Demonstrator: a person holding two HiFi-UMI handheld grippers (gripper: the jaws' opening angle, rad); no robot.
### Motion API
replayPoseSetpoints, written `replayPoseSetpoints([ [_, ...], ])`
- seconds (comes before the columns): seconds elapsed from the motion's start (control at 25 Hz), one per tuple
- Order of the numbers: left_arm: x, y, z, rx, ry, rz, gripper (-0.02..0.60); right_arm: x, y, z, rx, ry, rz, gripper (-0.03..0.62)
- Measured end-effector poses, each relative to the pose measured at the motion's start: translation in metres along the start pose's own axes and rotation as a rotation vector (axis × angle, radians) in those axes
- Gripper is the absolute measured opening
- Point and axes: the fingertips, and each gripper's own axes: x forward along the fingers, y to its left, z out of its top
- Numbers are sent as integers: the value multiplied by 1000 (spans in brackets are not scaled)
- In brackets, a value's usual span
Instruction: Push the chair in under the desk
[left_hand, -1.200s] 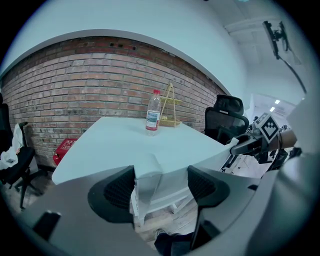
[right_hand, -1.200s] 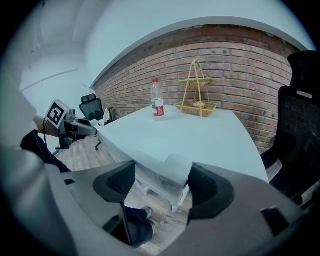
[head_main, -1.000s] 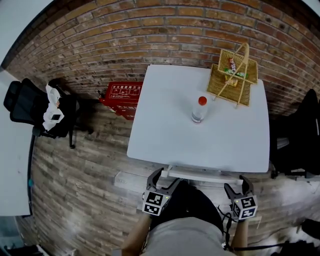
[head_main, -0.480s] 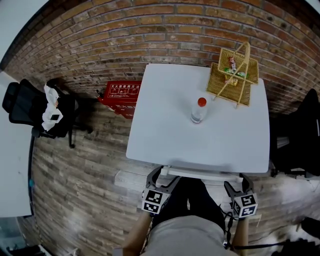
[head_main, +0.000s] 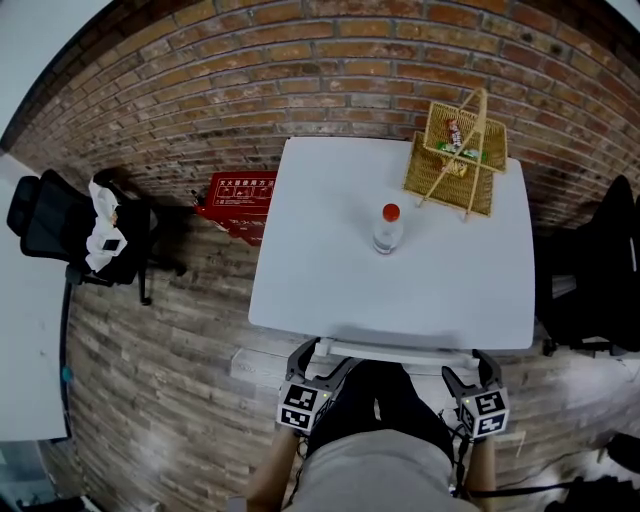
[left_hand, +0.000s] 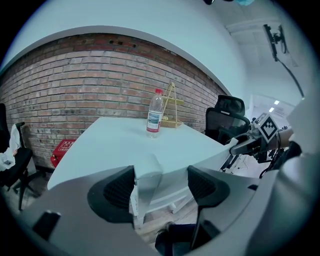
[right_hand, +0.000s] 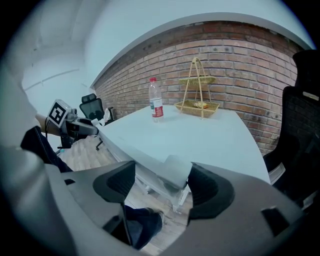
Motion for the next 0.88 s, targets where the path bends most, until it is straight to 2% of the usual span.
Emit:
replayPoseSetpoints([
  [0.28,-1,0,0,-15,-5,8,334,-2,1,1,-10,-7,8,331],
  [0.48,-9,-1,-2,-90,-18,32,334,-5,1,3,-58,-1,20,331],
  [0.68,-30,10,21,-200,-146,66,333,-22,-2,23,-72,-68,33,331],
  [0.88,-34,19,62,-166,-235,108,333,-26,-2,70,-83,-143,13,330],
])
